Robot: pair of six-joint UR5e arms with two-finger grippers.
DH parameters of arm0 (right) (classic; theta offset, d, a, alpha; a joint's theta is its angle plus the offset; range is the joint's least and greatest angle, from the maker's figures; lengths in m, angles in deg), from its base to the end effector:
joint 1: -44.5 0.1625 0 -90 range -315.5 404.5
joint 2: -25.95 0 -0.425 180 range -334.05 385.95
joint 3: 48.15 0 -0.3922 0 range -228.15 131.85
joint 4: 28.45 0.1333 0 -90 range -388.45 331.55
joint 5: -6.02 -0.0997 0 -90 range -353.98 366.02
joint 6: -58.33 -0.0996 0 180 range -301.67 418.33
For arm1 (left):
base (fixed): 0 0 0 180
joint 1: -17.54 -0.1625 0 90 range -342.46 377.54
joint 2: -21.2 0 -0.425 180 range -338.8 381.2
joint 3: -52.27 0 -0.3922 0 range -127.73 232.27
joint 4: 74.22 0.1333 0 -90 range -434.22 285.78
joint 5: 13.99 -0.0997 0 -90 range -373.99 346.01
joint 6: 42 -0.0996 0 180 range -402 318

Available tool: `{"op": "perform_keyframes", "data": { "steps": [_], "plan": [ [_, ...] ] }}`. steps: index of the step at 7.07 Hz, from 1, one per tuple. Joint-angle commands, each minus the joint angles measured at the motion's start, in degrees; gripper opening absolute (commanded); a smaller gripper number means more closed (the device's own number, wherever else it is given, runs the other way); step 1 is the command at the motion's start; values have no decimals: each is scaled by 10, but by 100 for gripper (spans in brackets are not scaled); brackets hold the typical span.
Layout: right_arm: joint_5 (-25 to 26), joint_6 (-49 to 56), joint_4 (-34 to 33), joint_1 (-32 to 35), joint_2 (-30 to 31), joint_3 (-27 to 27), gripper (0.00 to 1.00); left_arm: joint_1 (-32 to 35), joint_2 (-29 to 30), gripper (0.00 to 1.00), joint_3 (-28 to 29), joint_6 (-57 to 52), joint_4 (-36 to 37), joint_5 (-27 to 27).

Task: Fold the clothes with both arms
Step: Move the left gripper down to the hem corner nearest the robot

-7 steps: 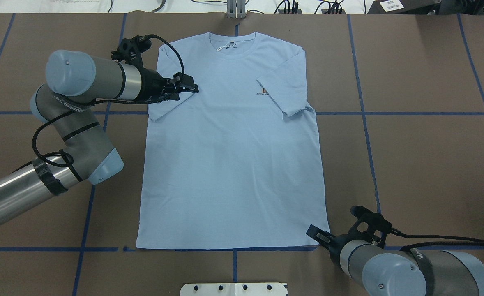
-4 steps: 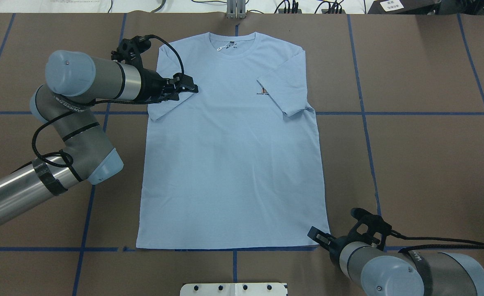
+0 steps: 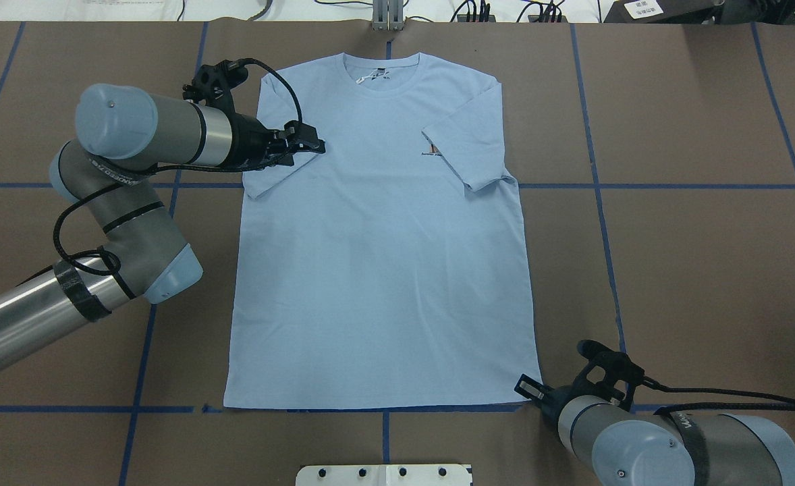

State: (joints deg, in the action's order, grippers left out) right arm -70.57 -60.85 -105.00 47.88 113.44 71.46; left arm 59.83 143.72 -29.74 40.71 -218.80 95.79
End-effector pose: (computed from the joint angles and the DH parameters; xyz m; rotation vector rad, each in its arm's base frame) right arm -0.4797 -0.1850 0.3752 0.0399 -0.8355 0.6285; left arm 0.4480 -0.5421 0.2778 0.3113 1.3622 -0.2704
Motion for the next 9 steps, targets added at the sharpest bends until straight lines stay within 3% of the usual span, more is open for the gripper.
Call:
{"op": "perform_keyframes", "data": {
  "steps": [1, 3, 5, 6, 7, 8, 9],
  "plan": [
    [2, 0, 0, 0, -4, 1, 0, 1, 0, 73, 0, 0, 0, 0],
    [2, 0, 0, 3, -6, 6, 0, -9, -22, 73, -29, 51, 2, 0],
    [1, 0, 1, 3, -6, 11, 0, -87, -113, 77, -218, 68, 148, -37],
    [1, 1, 1, 2, -6, 11, 0, -136, -171, 77, -294, 78, 192, -76],
    [1, 1, 1, 2, -6, 12, 0, -183, -257, 77, -340, 111, 192, -102],
    [0, 3, 2, 4, -7, 13, 0, -231, -288, 77, -356, 122, 198, -153],
    [-4, 5, 2, 7, -12, 13, 0, -259, -287, 76, -358, 172, 234, -159]
  ]
}}
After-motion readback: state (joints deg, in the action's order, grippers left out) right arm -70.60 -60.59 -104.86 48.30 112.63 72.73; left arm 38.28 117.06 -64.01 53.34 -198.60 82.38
